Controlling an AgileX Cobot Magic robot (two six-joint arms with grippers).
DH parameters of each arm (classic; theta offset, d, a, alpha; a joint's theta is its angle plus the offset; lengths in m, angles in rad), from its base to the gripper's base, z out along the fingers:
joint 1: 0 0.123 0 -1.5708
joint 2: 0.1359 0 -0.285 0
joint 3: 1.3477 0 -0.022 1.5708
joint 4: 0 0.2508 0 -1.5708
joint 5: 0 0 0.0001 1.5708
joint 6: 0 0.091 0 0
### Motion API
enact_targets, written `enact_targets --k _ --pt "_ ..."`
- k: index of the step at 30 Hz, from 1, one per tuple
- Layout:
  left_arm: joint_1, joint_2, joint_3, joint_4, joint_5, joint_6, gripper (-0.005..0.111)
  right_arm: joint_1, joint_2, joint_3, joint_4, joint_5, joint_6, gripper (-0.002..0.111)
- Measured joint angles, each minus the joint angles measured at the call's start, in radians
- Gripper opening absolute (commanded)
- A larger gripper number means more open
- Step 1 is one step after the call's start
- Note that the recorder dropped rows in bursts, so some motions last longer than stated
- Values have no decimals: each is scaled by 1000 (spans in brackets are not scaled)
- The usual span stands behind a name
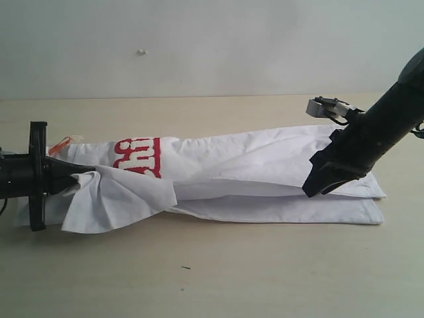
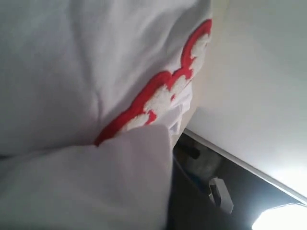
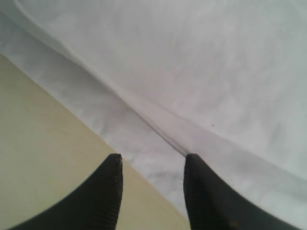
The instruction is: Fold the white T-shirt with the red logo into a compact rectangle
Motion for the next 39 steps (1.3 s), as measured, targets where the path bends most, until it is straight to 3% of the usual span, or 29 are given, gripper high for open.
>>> enact_targets --k 4,7,13,21,25,28,30,33,34,39 --pt "0 0 -17 0 -15 15 2 0 0 0 0 0 0 41" --pt "0 0 -32 0 -27 45 17 0 0 0 3 0 0 41" --pt "0 0 -47 -7 -23 64 60 0 0 0 2 2 0 41" --pt "0 0 -121 -5 123 81 59 0 0 0 2 4 0 41" --pt "0 0 -167 -5 133 -24 35 0 0 0 2 4 0 41" --pt "4 0 -173 -5 114 -86 27 0 0 0 2 4 0 41" --pt "4 0 -185 -3 65 -101 36 0 0 0 2 6 0 41" --pt "4 0 -204 -3 24 -94 67 0 0 0 2 6 0 41" --pt "4 0 -205 -4 17 -82 73 0 0 0 2 6 0 41" --pt "12 0 -223 -4 -1 -30 71 0 0 0 2 6 0 41"
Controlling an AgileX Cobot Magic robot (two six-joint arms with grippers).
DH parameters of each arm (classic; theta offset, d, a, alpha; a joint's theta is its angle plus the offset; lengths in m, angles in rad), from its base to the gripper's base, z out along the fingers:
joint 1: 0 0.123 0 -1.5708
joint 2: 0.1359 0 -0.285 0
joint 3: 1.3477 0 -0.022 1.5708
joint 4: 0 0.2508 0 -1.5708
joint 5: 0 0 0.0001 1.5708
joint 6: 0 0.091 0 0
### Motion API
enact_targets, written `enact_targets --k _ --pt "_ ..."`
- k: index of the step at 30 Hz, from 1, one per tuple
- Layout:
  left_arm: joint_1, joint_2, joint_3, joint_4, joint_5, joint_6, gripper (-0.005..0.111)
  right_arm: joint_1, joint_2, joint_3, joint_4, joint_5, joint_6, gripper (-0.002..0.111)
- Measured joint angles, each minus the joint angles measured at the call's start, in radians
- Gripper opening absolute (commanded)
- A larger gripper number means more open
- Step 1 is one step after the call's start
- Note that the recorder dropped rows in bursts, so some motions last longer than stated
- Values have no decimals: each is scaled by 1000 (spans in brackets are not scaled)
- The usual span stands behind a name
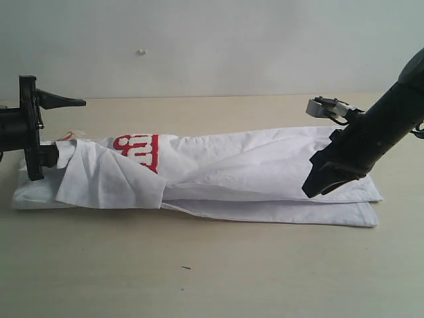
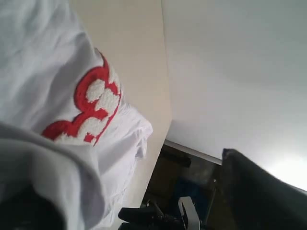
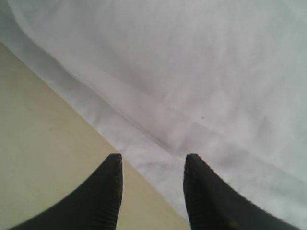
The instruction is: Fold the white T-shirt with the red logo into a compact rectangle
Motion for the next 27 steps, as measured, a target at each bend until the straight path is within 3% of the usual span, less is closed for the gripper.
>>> enact_targets --k 5,12,15,21,27 --pt "22 0 -27 2 1 0 67 0 0 0 0 0 0 41" --pt "54 0 -38 10 -56 42 38 0 0 0 0 0 0 41" --pt "67 0 -38 18 -60 69 31 0 0 0 0 0 0 41" --pt "131 0 -39 51 -60 143 31 0 0 0 0 2 0 41" --pt "195 0 -39 114 -47 173 57 0 0 0 0 2 0 41"
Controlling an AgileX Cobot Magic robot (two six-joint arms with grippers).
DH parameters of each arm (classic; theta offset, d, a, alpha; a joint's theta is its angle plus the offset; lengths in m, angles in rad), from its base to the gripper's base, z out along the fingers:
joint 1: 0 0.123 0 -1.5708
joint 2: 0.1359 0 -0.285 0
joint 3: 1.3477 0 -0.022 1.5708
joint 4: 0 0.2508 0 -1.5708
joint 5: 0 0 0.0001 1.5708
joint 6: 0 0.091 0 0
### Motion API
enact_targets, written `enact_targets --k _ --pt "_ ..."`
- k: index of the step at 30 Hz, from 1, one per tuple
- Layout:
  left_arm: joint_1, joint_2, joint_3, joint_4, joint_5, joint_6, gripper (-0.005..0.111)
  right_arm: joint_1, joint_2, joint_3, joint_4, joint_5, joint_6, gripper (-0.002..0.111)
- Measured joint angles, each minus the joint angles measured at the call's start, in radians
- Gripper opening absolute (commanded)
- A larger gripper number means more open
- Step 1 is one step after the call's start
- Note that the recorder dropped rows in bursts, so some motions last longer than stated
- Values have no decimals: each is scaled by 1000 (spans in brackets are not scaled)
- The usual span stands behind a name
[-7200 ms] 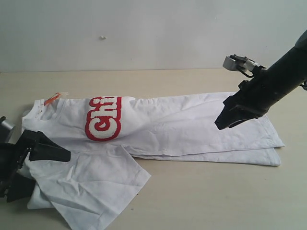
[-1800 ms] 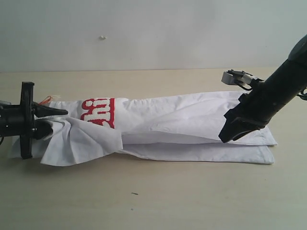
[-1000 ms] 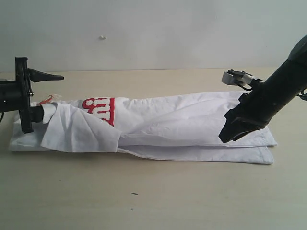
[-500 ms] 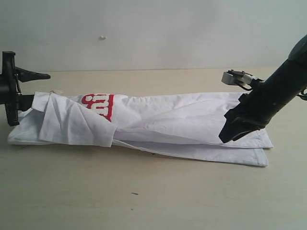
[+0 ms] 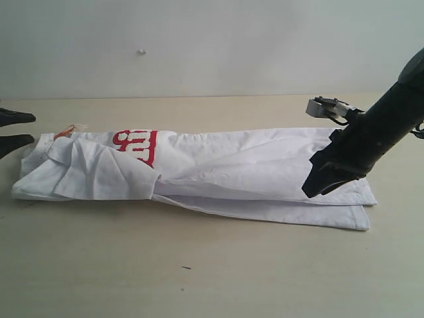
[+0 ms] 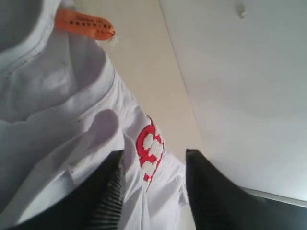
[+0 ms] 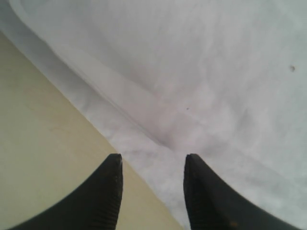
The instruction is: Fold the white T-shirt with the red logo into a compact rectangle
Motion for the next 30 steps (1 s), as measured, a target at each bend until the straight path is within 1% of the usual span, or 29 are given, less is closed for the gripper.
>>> enact_targets --k 1,3,5,6,8,9,10,12,15,17,21,27,30 --pt "9 0 0 6 14 3 60 0 0 0 0 0 0 41" --pt "20 0 0 29 70 3 58 0 0 0 0 0 0 41" --pt "22 0 0 82 136 4 51 0 0 0 0 0 0 41" --pt "20 0 -2 130 156 -4 45 0 0 0 0 0 0 41" --pt "3 0 -1 264 169 -27 36 0 0 0 2 0 0 41" --pt "-11 0 -1 330 171 -42 35 0 0 0 4 0 0 41" --pt "-29 0 6 380 173 -54 36 0 0 0 6 0 0 41" --pt "-75 0 25 428 178 -67 44 0 0 0 10 4 0 41" --pt "-146 0 46 450 186 -69 59 0 0 0 15 13 0 41" --pt "-194 0 57 458 188 -71 64 0 0 0 18 15 0 41" --pt "-257 0 72 464 149 -77 64 0 0 0 19 17 0 41" --pt "-301 0 90 444 28 -85 63 0 0 0 22 17 0 41" --pt "-318 0 92 394 -28 -91 63 0 0 0 24 17 0 41"
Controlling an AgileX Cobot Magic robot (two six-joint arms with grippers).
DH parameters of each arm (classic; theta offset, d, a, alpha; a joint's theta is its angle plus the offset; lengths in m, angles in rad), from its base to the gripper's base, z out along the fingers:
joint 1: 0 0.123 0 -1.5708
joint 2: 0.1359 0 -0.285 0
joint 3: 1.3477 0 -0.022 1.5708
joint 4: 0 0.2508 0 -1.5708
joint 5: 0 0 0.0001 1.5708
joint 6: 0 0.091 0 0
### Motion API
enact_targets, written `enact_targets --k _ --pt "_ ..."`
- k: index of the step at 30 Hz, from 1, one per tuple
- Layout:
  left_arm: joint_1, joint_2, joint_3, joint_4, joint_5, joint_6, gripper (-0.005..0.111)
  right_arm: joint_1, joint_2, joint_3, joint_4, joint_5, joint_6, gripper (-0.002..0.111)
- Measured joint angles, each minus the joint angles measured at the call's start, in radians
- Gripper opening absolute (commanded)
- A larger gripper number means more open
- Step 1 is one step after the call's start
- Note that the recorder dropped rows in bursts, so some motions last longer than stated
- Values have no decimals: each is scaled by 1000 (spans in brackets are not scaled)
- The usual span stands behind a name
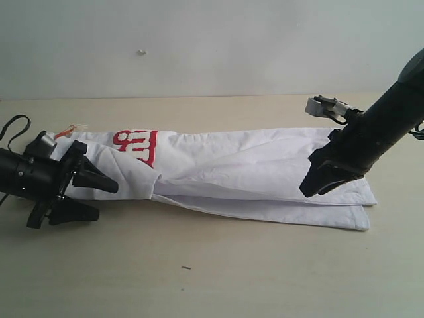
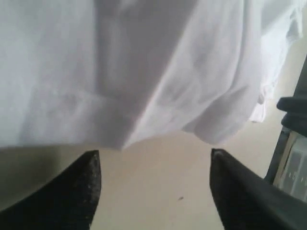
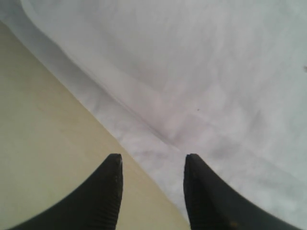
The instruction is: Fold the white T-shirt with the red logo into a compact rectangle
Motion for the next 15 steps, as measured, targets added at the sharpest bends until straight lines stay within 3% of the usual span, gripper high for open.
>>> enact_targets --k 6,9,12,13,15 --pt "-5 0 2 -132 -56 14 58 0 0 0 2 0 0 41" --pt "-5 0 2 -163 -76 18 37 0 0 0 2 0 0 41" --pt "-5 0 2 -185 -78 18 5 0 0 0 2 0 0 41" --pt "-5 0 2 -197 -78 22 0 0 0 0 2 0 0 41" --pt "-7 0 2 -244 -76 47 1 0 0 0 3 0 0 41"
